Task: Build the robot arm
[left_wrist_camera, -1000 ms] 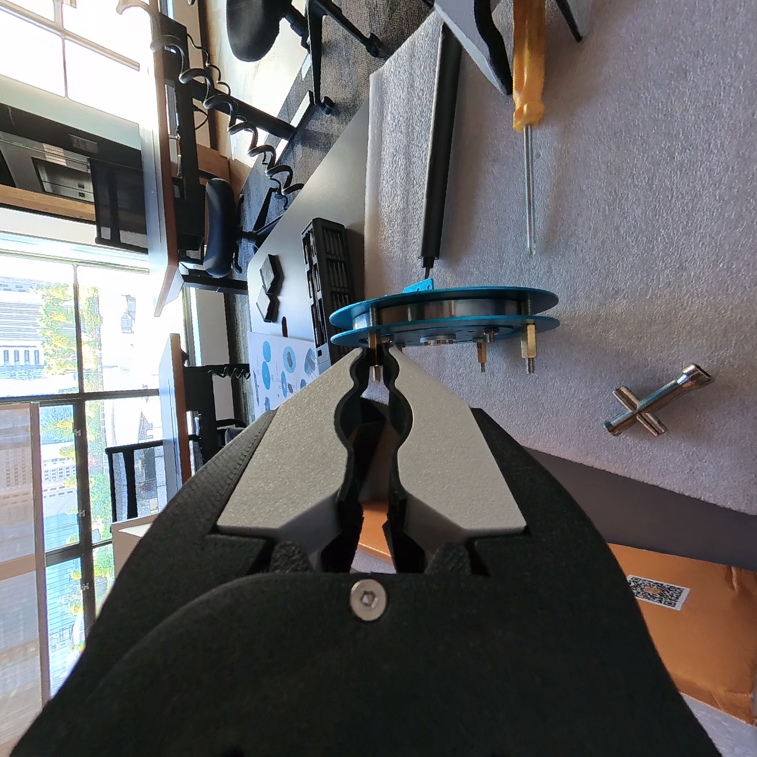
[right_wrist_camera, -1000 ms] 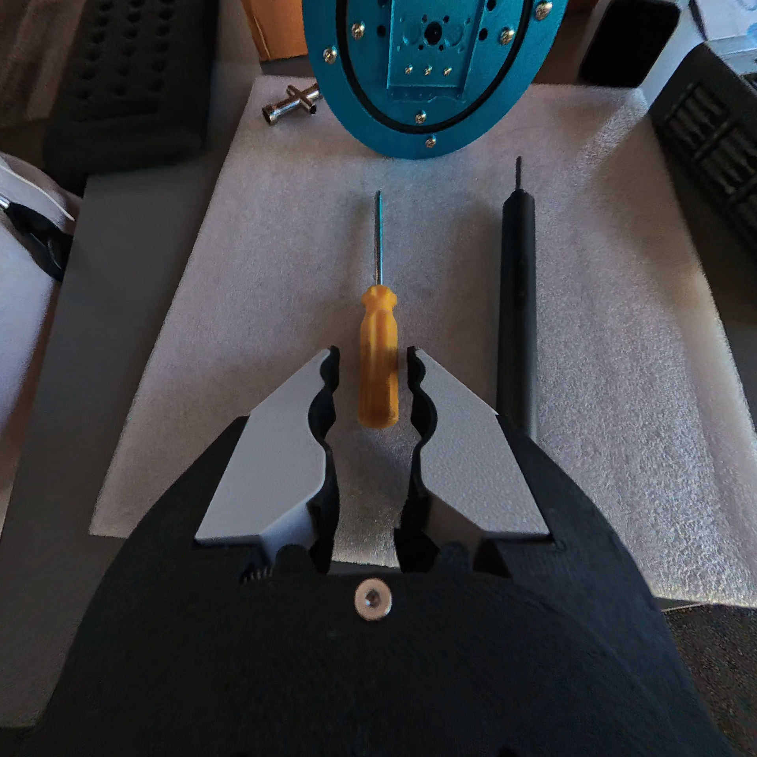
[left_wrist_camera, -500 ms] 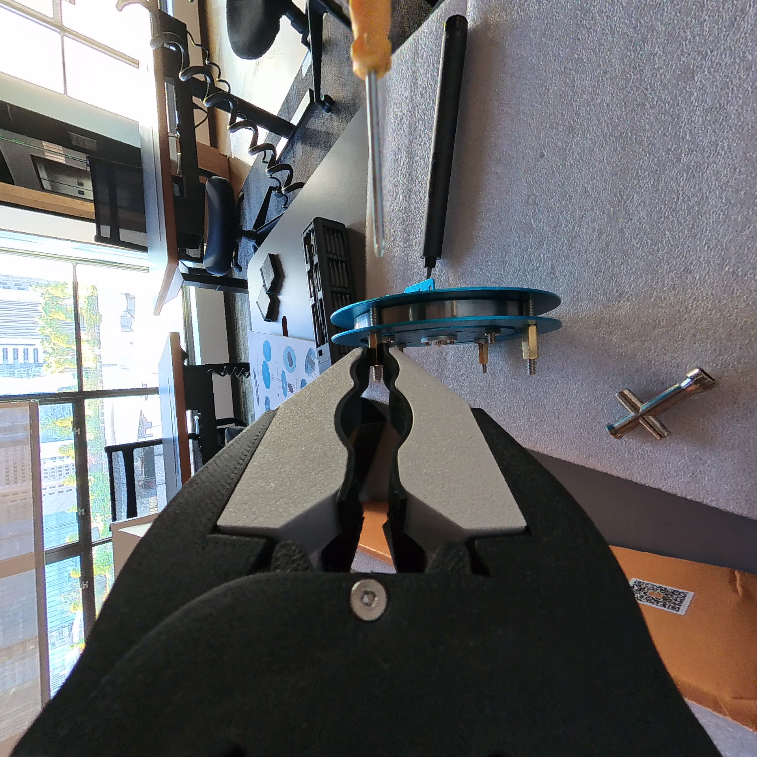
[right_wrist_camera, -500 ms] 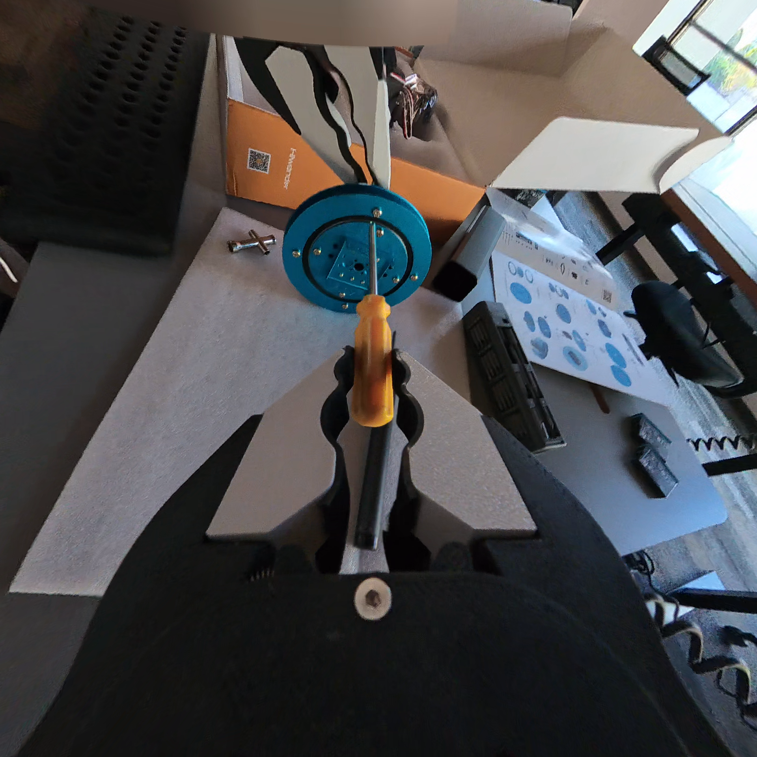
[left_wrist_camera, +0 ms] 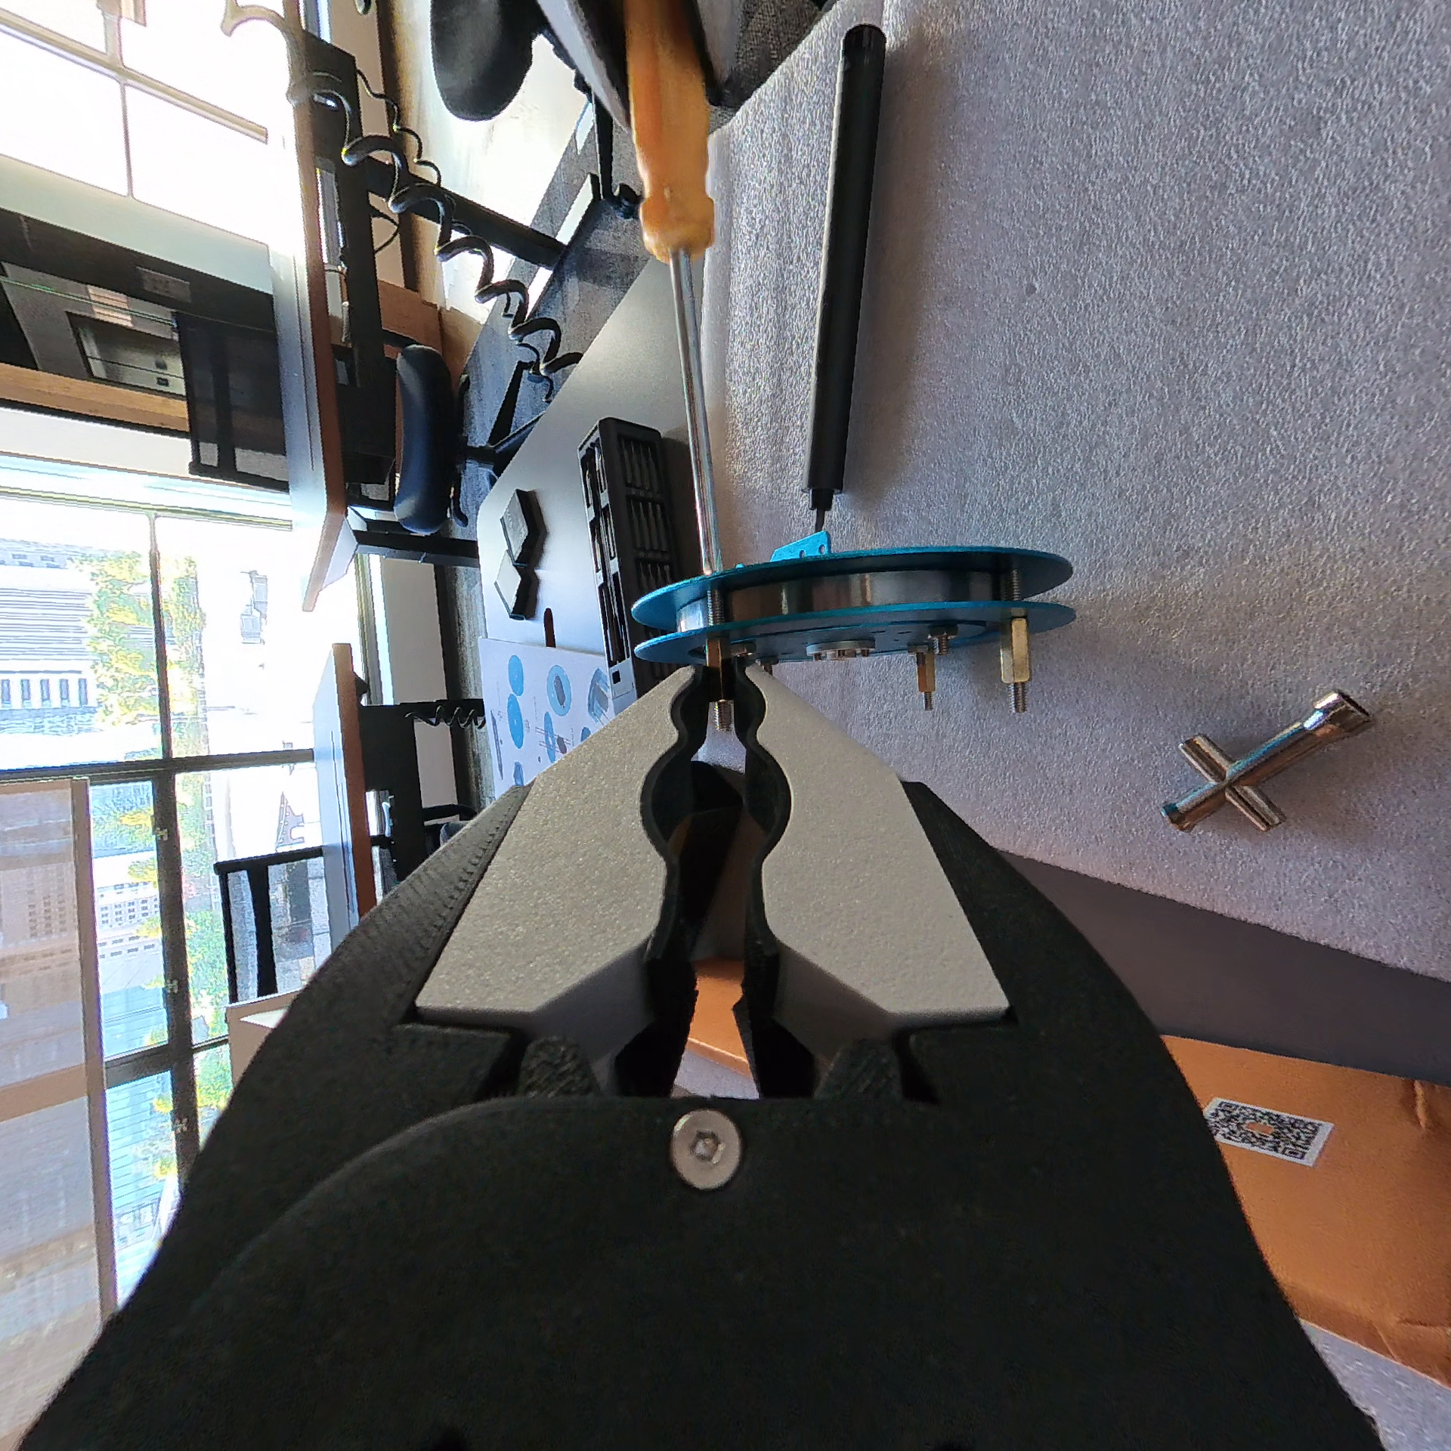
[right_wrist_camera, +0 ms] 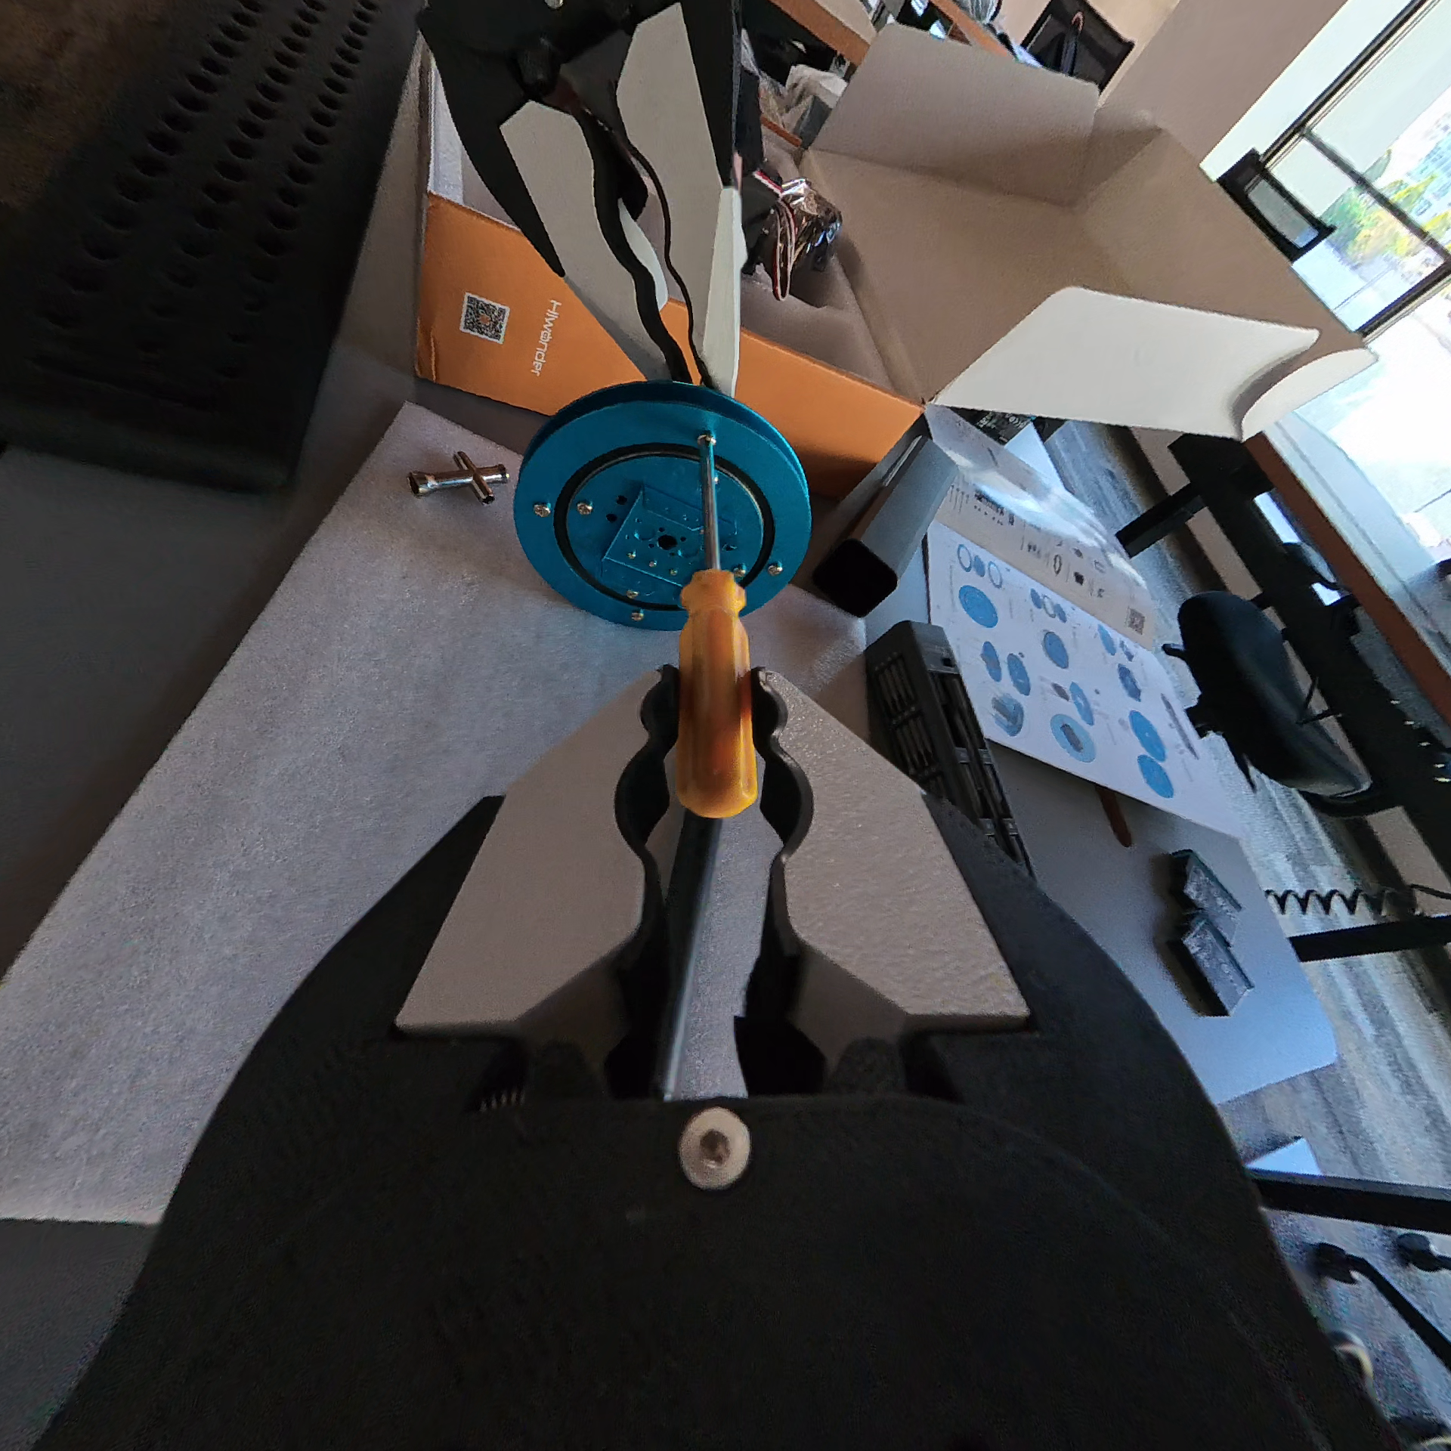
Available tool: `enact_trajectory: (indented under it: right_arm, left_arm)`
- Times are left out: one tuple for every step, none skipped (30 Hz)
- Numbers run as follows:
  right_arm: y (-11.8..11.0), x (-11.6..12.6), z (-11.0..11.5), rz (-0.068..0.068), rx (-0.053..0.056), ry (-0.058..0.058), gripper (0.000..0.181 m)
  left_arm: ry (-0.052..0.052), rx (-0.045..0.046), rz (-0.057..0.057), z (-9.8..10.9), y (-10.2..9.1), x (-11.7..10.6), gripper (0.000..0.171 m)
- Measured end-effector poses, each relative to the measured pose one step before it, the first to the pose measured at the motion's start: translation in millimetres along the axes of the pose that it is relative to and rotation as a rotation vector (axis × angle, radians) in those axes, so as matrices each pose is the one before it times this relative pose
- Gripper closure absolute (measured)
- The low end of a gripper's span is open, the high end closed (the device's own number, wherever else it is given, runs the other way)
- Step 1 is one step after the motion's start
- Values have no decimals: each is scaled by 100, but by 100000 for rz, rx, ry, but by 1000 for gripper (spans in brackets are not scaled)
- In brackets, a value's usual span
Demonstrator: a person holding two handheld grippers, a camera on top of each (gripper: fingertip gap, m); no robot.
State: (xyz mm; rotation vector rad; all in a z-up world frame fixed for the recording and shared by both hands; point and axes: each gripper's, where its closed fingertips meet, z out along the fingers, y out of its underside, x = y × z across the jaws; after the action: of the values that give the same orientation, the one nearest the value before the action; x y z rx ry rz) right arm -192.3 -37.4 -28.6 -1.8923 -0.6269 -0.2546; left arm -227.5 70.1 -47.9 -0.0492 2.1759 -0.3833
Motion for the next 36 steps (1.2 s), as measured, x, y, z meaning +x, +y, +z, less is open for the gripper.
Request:
enact_trajectory:
  right_arm:
    - [-38, 111, -10, -2234, -549, 577, 165]
    - [11, 69, 49, -1555, -435, 95, 165]
    - [109, 57, 124, 879, -478, -738, 165]
    - [290, -95, 210, 4027, -1092, -2877, 165]
    - [265, -117, 181, 7049, -607, -3884, 165]
    - [86, 131, 122, 9060, 1235, -2826, 165]
    - [18, 111, 51, 8958, 1438, -3086, 165]
    - [4, 68, 12, 7709, 1137, -2988, 165]
    - [-18, 22, -7, 5940, 953, -2450, 165]
    - [44, -10, 40, 5275, 159, -2229, 165]
    - [24, -78, 45, 4432, 110, -2083, 165]
    - [-2, -173, 41, 4272, 254, -2393, 166]
    - [-17, -102, 12, 4008, 47, -1873, 166]
    - [-181, 7, -79, 2860, 1438, -806, 166]
    - [-69, 50, -88, 1994, 373, -476, 166]
    - [71, 1, -42, -142, -891, -22, 166]
    - [32, -80, -28, -2455, -762, 452, 166]
    - [-77, -136, -34, -3980, -123, 950, 166]
    - [-18, -92, -18, -3730, -571, 1284, 166]
    - [24, -35, 2, -1344, -1008, 890, 166]
    - [64, -15, 40, 1353, -993, 37, 166]
    - [41, 41, 34, 4204, -513, -742, 166]
    - [7, 77, 14, 5627, 174, -1279, 166]
    - [58, 84, 2, 5604, -95, -1528, 166]
    - [50, 95, 12, 5288, 121, -1534, 167]
    - [105, 51, 53, 6157, -326, -1952, 167]
    - [108, -16, 74, 6272, -167, -2374, 166]
    - [76, -38, 55, 6025, 150, -2433, 167]
    - [-18, -1, -4, 4583, 689, -2091, 167]
    - [-47, -45, -42, 3133, 902, -1928, 167]
    - [63, -48, -19, 898, -297, -1317, 167]
    - [83, -16, -16, -2313, -679, 151, 167]
    - [18, -78, 2, -5174, -405, 1140, 167]
    - [106, -119, 24, -6180, -1130, 1892, 166]
    - [145, -105, 32, -5271, -1831, 1993, 166]
    - [120, -108, 41, -2208, -1533, 979, 166]
  left_arm:
    - [-53, 213, 32, -1, -10, 7, 168]
    - [-237, 82, 280, -4, 25, -9, 168]
    - [-306, -211, 301, 13, 66, -20, 168]
    - [-239, -299, 147, 4, 95, -17, 168]
    - [-15, -138, -34, -14, 60, 1, 168]
    - [105, -98, -176, -36, 45, 10, 168]
    - [-74, -77, -186, -15, 41, 11, 168]
    - [-338, 41, -2, -5, 0, -6, 168]
    - [-488, -51, 237, 23, 6, -14, 168]
    - [-436, -240, 480, 14, 13, -21, 168]
    - [-270, -425, 577, 12, 38, -24, 168]
    - [-105, -464, 432, 17, 52, -12, 168]
    - [40, -132, 131, -6, 31, 3, 168]
    - [93, 254, -142, -16, -14, 14, 168]
    - [43, 482, -171, -6, -57, 16, 168]
    - [-28, 407, 15, -5, -83, 13, 168]
    - [-110, -57, 308, 8, -56, 2, 168]
    - [-113, -353, 533, 13, -7, -10, 168]
    - [-34, -213, 441, 13, -10, -4, 168]
    - [-10, -12, 71, 4, -18, -3, 168]
    - [-83, -19, -79, 12, 6, -4, 168]
    - [-107, -9, 41, -12, 2, 2, 168]
    - [-55, 73, 37, -16, -1, 13, 168]
    - [32, 164, -114, -10, -28, 16, 168]
    - [56, 103, -201, -1, -29, 7, 168]
    - [-57, -134, 8, 15, 14, -10, 168]
    - [-168, -354, 335, 25, 44, -29, 168]
    - [-168, -313, 305, 26, 48, -28, 168]
    - [-81, -34, -16, 25, 20, -21, 168]
    - [5, 190, -198, 6, -11, -10, 168]
    - [65, 389, -149, -4, -42, 12, 168]
    - [81, 366, -60, 2, -46, 17, 168]
    - [45, 88, 10, -5, -26, 5, 168]
    - [12, 23, 108, -4, -14, 1, 168]
    - [24, 193, 124, -8, -40, 13, 168]
    - [29, 204, 48, -16, -43, 25, 168]
